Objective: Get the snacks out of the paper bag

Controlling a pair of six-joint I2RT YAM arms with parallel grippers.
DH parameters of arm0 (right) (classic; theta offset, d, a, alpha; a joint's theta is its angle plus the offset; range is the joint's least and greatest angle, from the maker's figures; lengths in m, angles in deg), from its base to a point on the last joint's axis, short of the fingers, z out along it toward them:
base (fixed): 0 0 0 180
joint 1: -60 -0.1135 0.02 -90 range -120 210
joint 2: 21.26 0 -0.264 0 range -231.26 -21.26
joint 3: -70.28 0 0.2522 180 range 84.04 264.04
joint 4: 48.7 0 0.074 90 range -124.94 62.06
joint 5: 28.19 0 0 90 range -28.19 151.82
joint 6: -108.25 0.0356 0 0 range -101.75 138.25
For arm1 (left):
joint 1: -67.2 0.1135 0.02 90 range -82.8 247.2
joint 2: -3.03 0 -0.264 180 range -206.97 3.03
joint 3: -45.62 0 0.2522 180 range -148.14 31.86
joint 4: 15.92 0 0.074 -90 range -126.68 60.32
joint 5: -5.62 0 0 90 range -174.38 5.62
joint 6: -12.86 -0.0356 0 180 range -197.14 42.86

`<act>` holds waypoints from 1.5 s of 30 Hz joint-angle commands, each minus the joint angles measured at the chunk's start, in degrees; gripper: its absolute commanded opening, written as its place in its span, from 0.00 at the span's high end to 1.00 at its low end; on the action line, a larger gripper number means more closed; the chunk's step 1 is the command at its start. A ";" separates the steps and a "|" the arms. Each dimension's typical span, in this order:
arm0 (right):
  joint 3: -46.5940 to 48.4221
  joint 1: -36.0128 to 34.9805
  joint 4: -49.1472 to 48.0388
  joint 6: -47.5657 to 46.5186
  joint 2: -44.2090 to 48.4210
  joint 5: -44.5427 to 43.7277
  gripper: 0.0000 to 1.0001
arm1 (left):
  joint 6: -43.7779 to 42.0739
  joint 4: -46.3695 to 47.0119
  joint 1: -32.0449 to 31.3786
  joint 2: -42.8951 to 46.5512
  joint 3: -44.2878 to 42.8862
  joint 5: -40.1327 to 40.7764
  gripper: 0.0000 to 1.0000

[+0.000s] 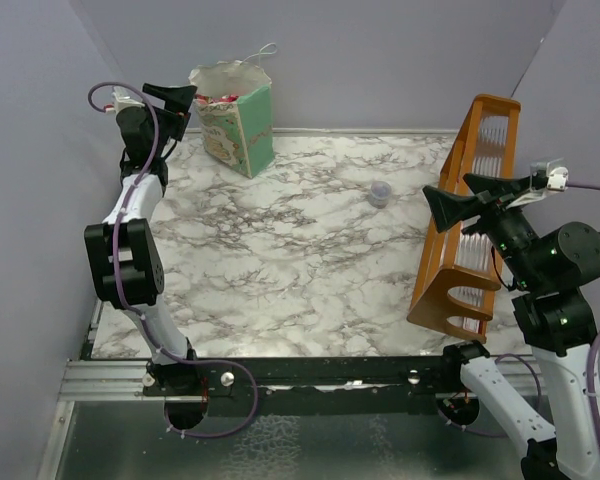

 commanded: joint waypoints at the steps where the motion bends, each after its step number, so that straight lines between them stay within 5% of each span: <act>1: -1.28 -0.27 -2.04 -0.34 1.24 -0.74 0.01 | 4.09 1.01 0.42 -1.94 -5.66 2.37 0.12; 8: -1.99 -0.44 -2.37 0.12 1.26 -0.49 0.01 | 6.18 -1.08 0.81 -2.63 -5.77 5.96 0.33; 31: -1.96 -0.45 -1.77 1.30 1.14 0.84 0.01 | 15.29 6.99 3.14 -5.88 -6.58 -7.29 0.98; 45: -3.39 -0.47 -2.40 1.31 1.03 2.97 0.01 | 16.82 15.42 5.10 8.58 12.91 -14.97 1.00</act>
